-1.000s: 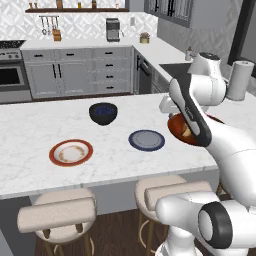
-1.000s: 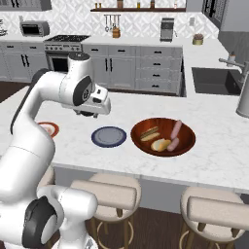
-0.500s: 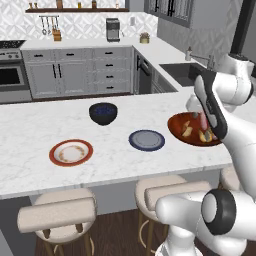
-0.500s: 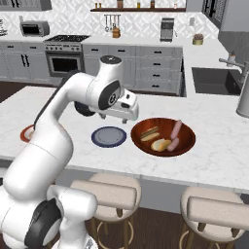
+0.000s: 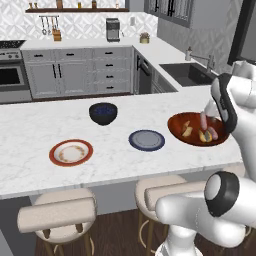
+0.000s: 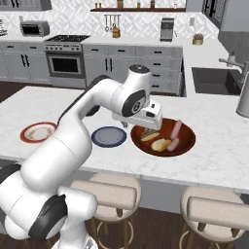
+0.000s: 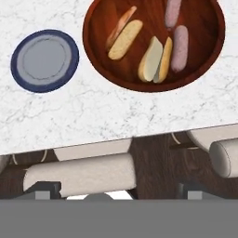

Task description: Place one bun and one sausage from the bowl on each plate.

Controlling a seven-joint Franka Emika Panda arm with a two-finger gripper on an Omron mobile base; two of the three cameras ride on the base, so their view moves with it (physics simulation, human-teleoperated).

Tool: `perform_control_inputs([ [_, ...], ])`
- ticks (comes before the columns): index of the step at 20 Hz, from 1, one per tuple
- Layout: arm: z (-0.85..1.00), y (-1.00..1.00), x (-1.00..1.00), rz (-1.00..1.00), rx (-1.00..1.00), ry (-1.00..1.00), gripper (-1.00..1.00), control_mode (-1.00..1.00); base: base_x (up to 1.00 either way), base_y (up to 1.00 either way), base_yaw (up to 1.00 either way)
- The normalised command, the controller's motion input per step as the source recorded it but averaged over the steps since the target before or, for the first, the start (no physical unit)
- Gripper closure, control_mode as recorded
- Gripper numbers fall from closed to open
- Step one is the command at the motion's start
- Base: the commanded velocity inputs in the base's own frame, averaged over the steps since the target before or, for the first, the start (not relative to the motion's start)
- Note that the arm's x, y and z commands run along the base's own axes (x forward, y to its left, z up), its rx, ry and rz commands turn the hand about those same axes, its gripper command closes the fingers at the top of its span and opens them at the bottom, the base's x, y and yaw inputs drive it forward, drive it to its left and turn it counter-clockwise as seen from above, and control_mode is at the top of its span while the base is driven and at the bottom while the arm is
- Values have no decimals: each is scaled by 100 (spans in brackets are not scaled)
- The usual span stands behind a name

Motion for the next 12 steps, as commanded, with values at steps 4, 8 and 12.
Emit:
perform_control_inputs([
  [4, -37, -22, 8, -4, -12, 4, -100, -100, 0, 0, 0],
  [8, -27, -3, 25, -7, -16, 9, -100, -100, 0, 0, 0],
  [12, -24, -1, 51, -3, -1, 9, -100, -100, 0, 0, 0],
])
